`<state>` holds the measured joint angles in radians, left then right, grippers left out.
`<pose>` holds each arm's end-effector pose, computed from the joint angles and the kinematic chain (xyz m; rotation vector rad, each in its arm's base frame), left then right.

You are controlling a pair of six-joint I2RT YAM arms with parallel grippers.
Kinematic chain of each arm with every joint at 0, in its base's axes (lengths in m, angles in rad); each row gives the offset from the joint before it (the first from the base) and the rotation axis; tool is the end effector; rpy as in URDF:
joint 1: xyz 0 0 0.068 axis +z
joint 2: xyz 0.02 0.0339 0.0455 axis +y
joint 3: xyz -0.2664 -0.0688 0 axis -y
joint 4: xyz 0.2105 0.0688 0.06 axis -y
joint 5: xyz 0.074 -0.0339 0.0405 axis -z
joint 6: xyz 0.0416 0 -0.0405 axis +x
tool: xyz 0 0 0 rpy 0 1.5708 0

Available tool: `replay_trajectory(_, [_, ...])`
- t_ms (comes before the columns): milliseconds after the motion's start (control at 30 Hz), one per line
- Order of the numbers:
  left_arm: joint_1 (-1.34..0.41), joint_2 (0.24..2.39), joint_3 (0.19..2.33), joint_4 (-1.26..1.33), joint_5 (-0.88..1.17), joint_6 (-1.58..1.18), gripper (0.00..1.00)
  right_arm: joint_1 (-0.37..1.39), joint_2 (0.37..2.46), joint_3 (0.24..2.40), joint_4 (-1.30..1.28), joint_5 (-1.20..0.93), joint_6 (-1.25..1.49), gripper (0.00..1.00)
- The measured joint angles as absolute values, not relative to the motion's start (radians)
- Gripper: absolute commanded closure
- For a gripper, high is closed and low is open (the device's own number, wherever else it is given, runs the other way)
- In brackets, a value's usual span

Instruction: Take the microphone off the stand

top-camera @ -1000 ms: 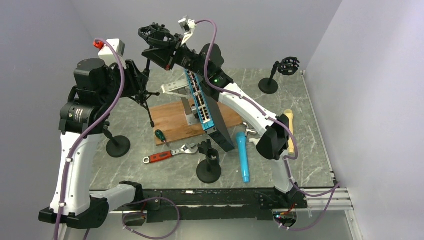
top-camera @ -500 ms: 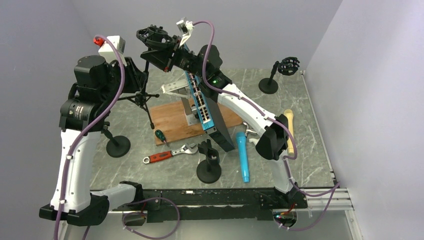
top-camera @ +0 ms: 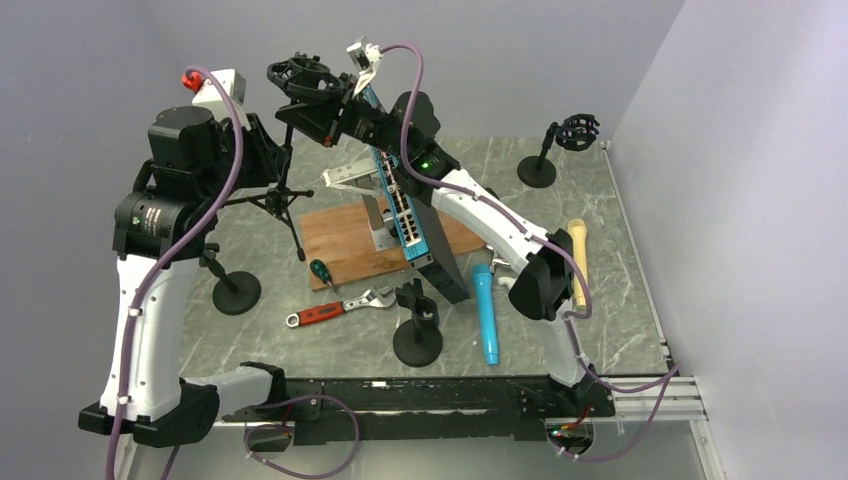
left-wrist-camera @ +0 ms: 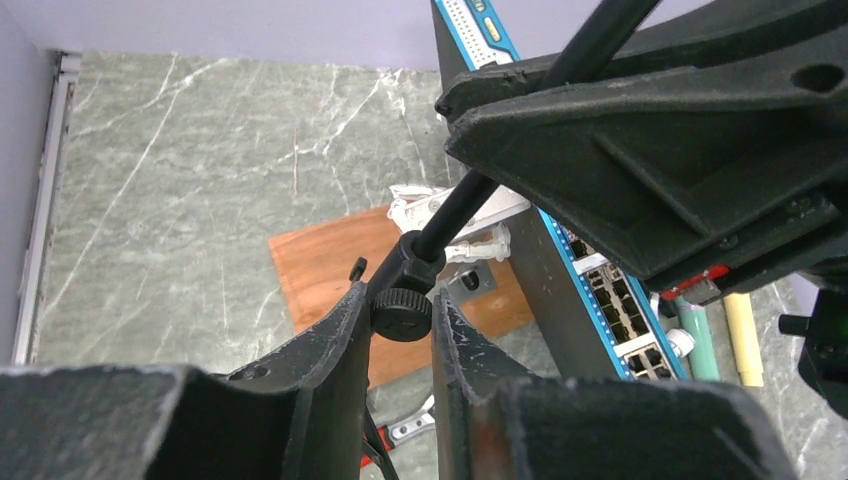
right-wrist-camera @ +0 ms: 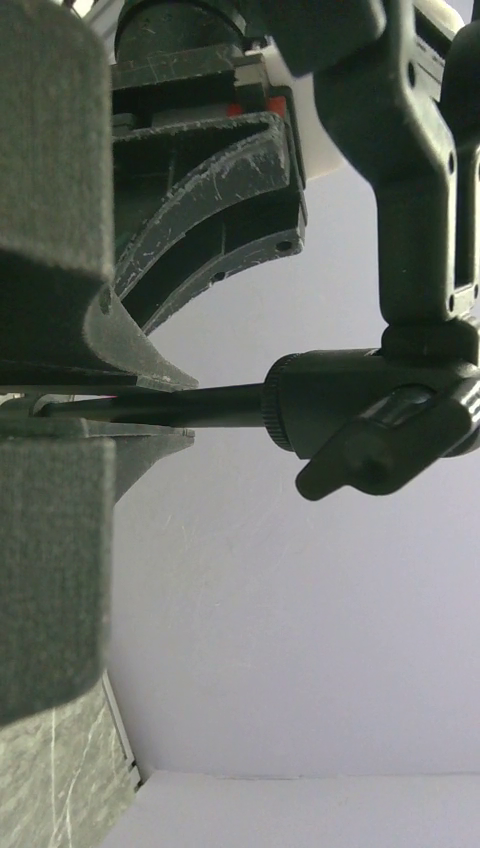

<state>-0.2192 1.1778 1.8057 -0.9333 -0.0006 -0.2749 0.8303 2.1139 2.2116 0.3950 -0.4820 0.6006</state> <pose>0.1594 -0.0355 0.4970 -0.0530 1.8894 -0.3384 0.2954 0.3518 0.4743 -0.6172 1.1172 1.5137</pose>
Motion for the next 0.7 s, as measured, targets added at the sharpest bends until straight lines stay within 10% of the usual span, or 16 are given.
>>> replay_trajectory(333, [-0.131, 1.180, 1.883, -1.044, 0.084, -0.537, 1.00, 0.847, 2.114, 2.209, 0.458, -0.529, 0.590, 1.00])
replay_trajectory(700, [0.218, 0.862, 1.218, -0.517, 0.558, -1.246, 1.00, 0.862, 2.111, 2.120, 0.523, -0.575, 0.538, 1.00])
